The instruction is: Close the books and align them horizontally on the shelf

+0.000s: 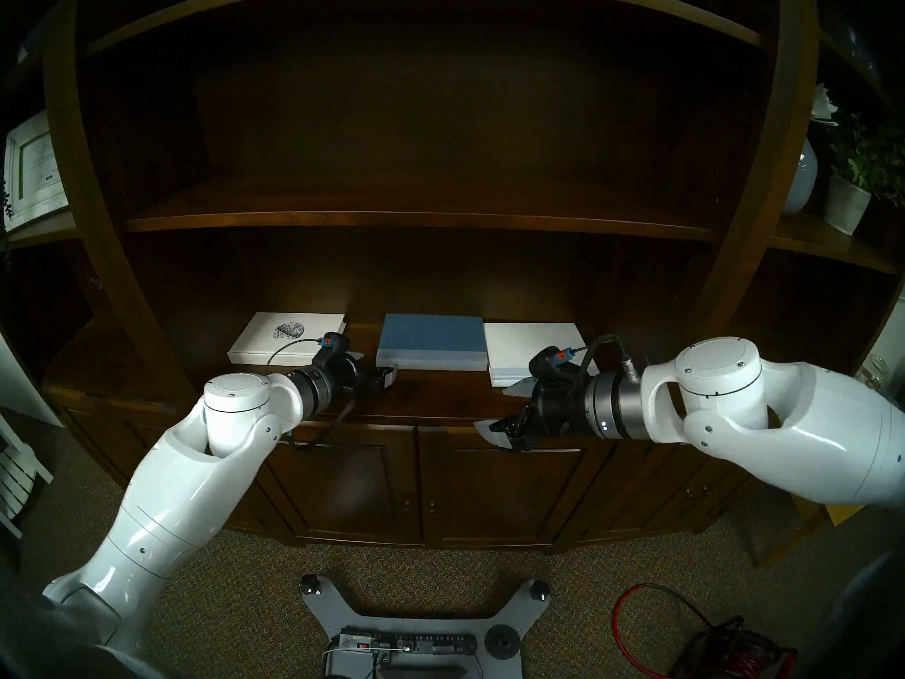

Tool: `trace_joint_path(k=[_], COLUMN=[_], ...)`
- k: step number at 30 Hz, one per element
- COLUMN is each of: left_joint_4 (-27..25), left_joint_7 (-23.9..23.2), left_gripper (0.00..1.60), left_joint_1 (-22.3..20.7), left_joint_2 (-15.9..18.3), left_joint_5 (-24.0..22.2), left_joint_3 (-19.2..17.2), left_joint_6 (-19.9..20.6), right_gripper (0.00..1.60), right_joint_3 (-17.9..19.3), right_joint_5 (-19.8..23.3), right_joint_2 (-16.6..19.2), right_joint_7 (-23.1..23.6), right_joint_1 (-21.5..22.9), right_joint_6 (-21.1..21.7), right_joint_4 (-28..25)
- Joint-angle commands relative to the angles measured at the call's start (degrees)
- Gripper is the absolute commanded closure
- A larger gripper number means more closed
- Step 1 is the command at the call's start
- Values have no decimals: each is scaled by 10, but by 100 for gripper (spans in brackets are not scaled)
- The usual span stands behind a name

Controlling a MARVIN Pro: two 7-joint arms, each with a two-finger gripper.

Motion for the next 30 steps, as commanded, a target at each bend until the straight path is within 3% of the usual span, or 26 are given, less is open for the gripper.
trace_joint_path(k=[1, 5, 7, 8, 9, 15, 21, 30], left_joint_4=[-57, -103, -89, -127, -113, -150, -159, -133], left_joint_7=[-7, -19, -26, -22, -33, -61, -132, -207], left_gripper=[0, 0, 0, 0, 0, 0, 0, 0], left_joint_1=[33, 81, 77, 106, 107, 158, 205, 252], left_joint_2=[55, 71, 72, 79, 80, 98, 128, 152], left_joint_5=[-20, -42, -46, -52, -59, -93, -117, -102], left_joint_3=[-73, -121, -123, -142, -150, -198, -240, -274], left_joint_6=[-14, -2, -7, 6, 4, 23, -10, -55], right_gripper=[0, 0, 0, 0, 0, 0, 0, 0], right_joint_3=[12, 12, 13, 13, 13, 15, 16, 18], right_joint_5=[0, 1, 1, 1, 1, 1, 1, 2], right_joint_2=[0, 0, 0, 0, 0, 0, 0, 0], right_joint_7=[-1, -1, -1, -1, -1, -1, -1, -1], right_joint_1=[11, 11, 11, 11, 11, 10, 9, 7], right_joint_6=[-5, -6, -6, -7, -7, -9, -9, -10], right_joint_4=[-1, -1, -1, -1, -1, -1, -1, -1])
